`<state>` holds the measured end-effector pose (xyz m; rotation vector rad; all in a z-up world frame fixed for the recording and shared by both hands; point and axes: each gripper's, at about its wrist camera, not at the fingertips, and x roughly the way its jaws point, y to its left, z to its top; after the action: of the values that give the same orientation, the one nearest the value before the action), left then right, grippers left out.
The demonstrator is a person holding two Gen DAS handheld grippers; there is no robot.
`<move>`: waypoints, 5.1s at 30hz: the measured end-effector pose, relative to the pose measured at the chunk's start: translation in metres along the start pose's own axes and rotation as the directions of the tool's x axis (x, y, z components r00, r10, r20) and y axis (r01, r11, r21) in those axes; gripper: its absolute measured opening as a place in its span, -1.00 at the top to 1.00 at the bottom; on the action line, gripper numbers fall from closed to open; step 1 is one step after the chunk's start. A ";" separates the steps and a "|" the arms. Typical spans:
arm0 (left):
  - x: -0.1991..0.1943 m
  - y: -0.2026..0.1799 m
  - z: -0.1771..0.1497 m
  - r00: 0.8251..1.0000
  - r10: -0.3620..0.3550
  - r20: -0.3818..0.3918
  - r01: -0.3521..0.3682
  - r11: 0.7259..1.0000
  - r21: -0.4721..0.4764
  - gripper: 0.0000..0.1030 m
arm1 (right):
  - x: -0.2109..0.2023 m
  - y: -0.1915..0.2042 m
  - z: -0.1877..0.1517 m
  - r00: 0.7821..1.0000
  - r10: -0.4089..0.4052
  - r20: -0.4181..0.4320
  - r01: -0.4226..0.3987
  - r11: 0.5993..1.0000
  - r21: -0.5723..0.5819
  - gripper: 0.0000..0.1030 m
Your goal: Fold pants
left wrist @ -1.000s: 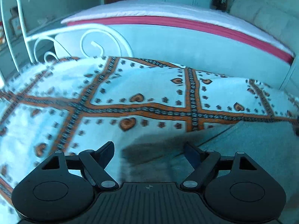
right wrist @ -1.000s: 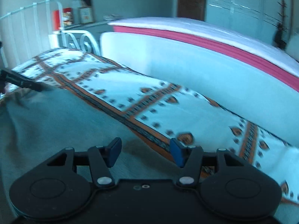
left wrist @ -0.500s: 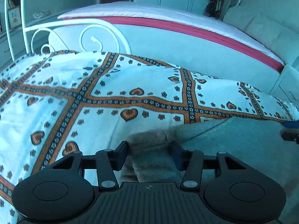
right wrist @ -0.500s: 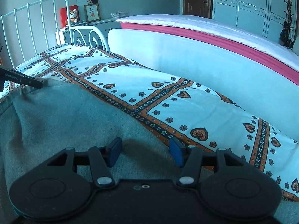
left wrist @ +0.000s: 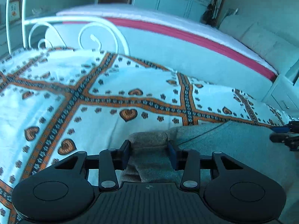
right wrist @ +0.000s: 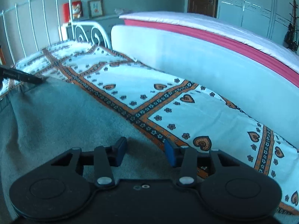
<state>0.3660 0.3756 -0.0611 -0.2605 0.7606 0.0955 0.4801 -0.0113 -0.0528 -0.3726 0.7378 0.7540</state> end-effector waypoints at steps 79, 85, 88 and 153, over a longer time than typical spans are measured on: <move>-0.217 0.005 -0.217 0.982 0.022 0.188 0.057 0.913 -0.404 0.71 | -0.240 0.141 -0.247 0.988 0.010 0.153 -0.119 0.682 0.722 0.95; -0.215 -0.003 -0.206 0.985 0.047 0.166 0.019 0.928 -0.373 0.59 | -0.242 0.133 -0.254 0.987 -0.034 0.157 -0.101 0.625 0.774 0.74; -0.213 -0.003 -0.199 0.985 0.045 0.166 0.020 0.928 -0.371 0.65 | -0.238 0.135 -0.249 0.989 -0.037 0.142 -0.089 0.621 0.779 1.00; -0.211 0.000 -0.207 0.980 0.081 0.179 -0.033 0.966 -0.258 0.64 | -0.238 0.141 -0.274 0.979 -0.066 0.192 -0.111 0.614 0.781 1.00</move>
<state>0.0753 0.3226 -0.0585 -0.4668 0.5662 0.2701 0.1303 -0.1807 -0.0777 0.5342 0.8085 0.4067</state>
